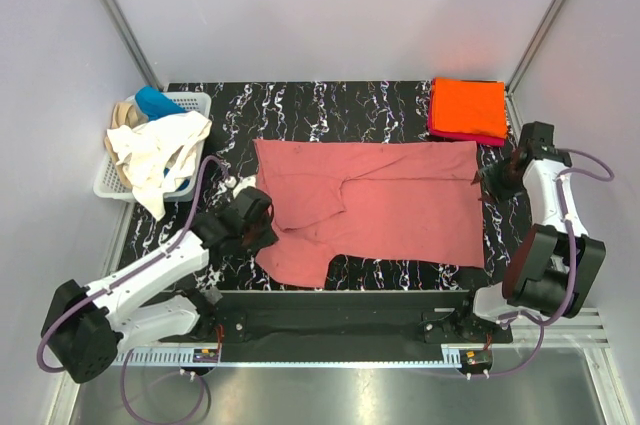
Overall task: Fold and stack the t-shirts
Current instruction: Fold the tshirt
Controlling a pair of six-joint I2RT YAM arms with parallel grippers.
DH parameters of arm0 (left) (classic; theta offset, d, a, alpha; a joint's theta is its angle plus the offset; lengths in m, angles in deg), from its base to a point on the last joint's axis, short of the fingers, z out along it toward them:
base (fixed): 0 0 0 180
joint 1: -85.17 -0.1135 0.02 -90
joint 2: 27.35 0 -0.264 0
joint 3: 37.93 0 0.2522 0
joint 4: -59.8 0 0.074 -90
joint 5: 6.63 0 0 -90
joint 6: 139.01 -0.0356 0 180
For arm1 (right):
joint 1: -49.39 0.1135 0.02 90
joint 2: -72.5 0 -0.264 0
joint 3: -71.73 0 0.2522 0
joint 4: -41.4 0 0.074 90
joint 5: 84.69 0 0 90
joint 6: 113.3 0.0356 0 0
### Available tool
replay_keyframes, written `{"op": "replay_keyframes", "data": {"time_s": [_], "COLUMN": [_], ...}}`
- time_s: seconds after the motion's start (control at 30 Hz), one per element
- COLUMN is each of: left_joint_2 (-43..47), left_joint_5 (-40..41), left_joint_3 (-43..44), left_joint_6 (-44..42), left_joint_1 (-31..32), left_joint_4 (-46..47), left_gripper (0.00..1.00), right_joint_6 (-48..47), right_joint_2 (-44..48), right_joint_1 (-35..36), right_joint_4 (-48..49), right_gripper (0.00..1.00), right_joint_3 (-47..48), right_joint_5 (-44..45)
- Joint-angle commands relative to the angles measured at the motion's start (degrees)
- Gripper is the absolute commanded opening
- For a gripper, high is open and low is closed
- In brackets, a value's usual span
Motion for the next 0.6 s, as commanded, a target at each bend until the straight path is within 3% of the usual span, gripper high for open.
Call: {"op": "replay_keyframes", "data": {"time_s": [0.0, 0.3, 0.57], "left_joint_2": [-0.7, -11.4, -23.7], "left_joint_5": [1.1, -14.4, -23.7], "left_joint_3": [5.7, 14.7, 19.8], "left_joint_6": [-5.4, -11.0, -8.7], "left_joint_1": [-0.7, -12.0, -19.2], "left_joint_4": [3.1, 15.0, 22.1], "left_gripper": [0.0, 0.0, 0.0], "right_joint_6": [4.1, 6.9, 10.0], "right_joint_2": [-0.2, -1.6, 1.2], "right_joint_1": [-1.2, -1.2, -1.2], "right_joint_4": [-12.6, -15.4, -14.5], "right_gripper": [0.49, 0.49, 0.56], "right_joint_3": [0.8, -8.2, -12.7], "right_joint_5": [5.4, 8.8, 12.7]}}
